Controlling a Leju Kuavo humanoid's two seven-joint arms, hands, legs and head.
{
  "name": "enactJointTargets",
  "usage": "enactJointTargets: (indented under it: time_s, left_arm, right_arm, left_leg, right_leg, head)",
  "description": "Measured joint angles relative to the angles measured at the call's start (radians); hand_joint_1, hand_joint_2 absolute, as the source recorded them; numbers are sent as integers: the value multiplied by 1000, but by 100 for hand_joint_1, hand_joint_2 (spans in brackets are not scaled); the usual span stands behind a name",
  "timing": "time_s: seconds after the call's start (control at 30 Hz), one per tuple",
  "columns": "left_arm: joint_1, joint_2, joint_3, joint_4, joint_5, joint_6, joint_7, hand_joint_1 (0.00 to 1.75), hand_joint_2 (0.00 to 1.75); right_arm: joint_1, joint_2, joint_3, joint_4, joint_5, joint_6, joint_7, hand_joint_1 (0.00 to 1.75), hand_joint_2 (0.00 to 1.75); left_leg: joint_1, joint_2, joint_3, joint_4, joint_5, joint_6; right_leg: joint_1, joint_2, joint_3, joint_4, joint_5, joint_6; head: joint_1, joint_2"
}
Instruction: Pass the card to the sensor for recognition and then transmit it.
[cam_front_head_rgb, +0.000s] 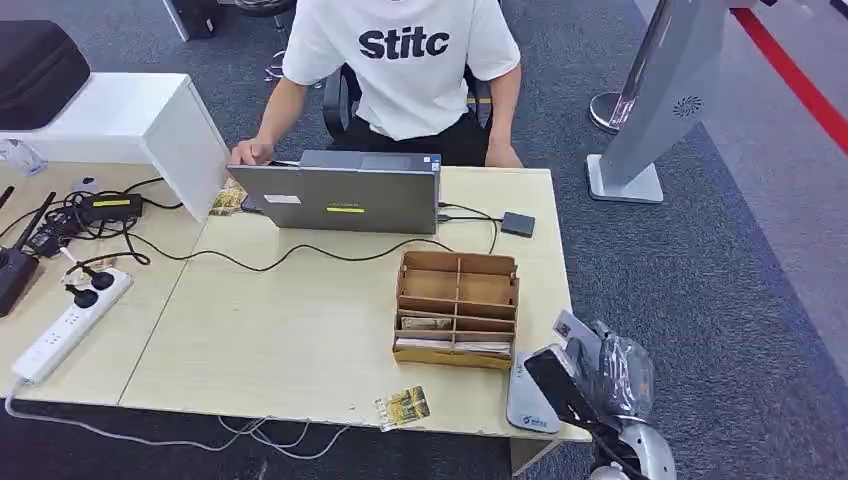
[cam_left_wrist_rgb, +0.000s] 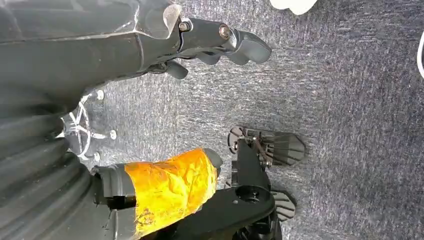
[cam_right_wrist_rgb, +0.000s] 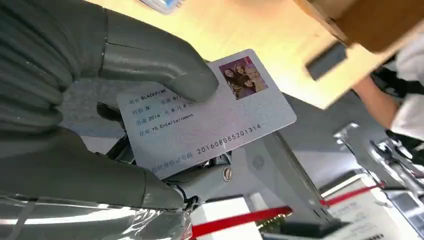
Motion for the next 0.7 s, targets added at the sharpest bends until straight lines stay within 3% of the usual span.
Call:
enactJointTargets:
  time_s: [0.2, 0.33, 0.47, 0.7]
  left_arm:
    - [0, 0, 0, 0, -7, -2, 0, 0, 175]
    - [-11, -2, -3, 0, -25, -3, 10, 0, 175]
    - [-38, -9, -23, 0, -45, 0, 32, 0, 175]
    - [-71, -26, -62, 3, -52, 5, 53, 0, 175]
  right_arm:
    - [-14, 0, 18, -40, 2, 3, -4, 175, 175]
    - [-113, 8, 91, -36, 57, 100, 59, 175, 175]
    - [-268, 34, 204, 70, 81, 170, 140, 175, 175]
    - [-442, 71, 325, 262, 90, 187, 213, 175, 175]
  left_leg:
    - [0, 0, -1, 0, 0, 0]
    - [0, 3, 0, 0, 0, 0]
    - [0, 2, 0, 0, 4, -1]
    - [0, 0, -1, 0, 6, -2]
  right_leg:
    - [0, 1, 0, 0, 0, 0]
    - [0, 3, -1, 1, 1, -1]
    - [0, 3, -1, 2, 3, -2]
    - [0, 1, -1, 2, 4, -3]
  head:
    - [0, 0]
    - [0, 0]
    - [1, 0]
    - [0, 0]
